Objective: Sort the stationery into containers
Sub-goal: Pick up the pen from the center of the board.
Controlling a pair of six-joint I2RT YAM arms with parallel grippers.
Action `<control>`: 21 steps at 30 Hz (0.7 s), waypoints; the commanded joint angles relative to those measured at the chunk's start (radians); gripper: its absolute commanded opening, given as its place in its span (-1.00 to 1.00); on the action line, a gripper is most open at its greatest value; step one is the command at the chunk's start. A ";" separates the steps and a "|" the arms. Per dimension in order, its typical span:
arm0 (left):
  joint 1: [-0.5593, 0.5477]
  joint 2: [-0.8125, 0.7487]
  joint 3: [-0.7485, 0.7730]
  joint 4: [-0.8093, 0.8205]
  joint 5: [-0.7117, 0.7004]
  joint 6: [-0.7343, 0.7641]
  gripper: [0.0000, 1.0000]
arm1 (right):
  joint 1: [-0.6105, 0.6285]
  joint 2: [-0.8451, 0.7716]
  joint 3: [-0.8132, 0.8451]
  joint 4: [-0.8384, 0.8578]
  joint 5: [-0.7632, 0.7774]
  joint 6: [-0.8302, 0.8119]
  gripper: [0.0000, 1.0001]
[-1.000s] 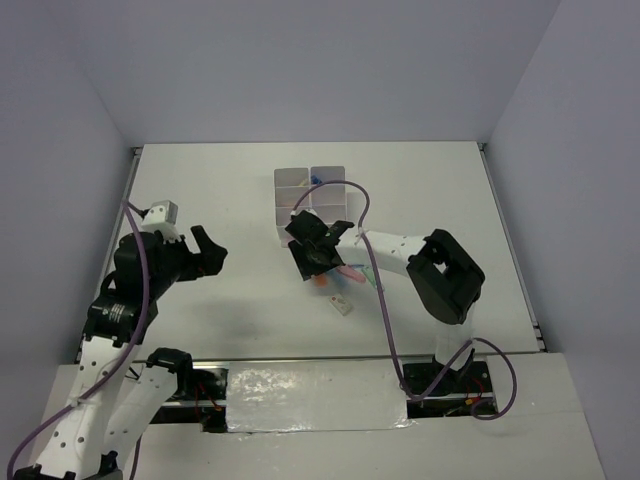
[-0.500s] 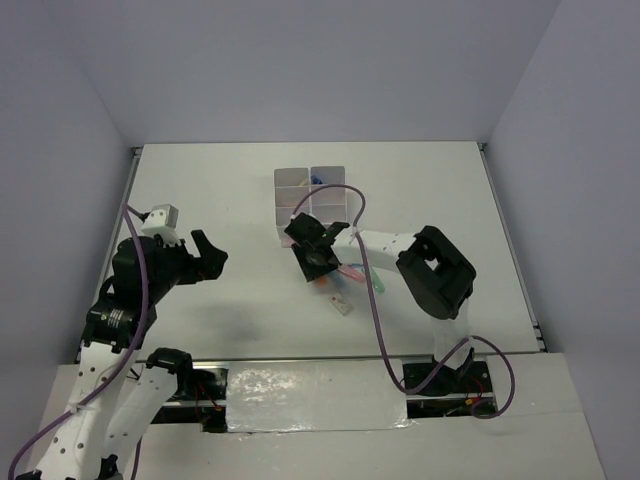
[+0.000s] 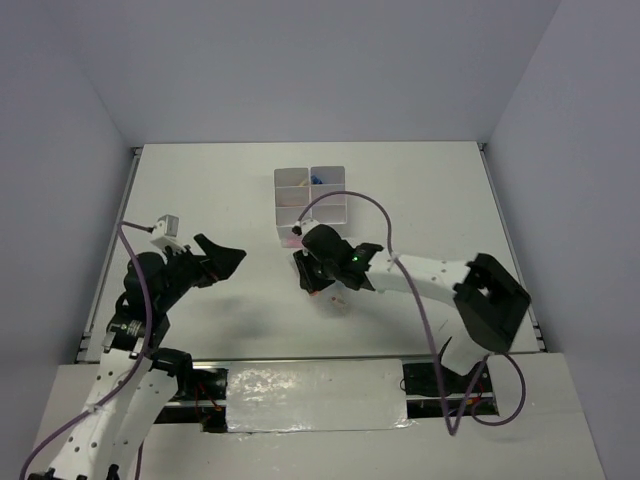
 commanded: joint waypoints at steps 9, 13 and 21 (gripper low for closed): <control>-0.112 0.200 -0.065 0.466 0.158 -0.259 0.95 | 0.135 -0.381 -0.128 0.257 0.023 -0.064 -0.99; -0.209 0.244 -0.060 0.523 0.126 -0.272 0.88 | 0.150 -0.388 -0.107 0.228 0.040 -0.070 -0.99; -0.321 0.351 0.044 0.390 0.032 -0.108 0.89 | 0.164 -0.375 -0.030 0.084 0.072 -0.097 -0.99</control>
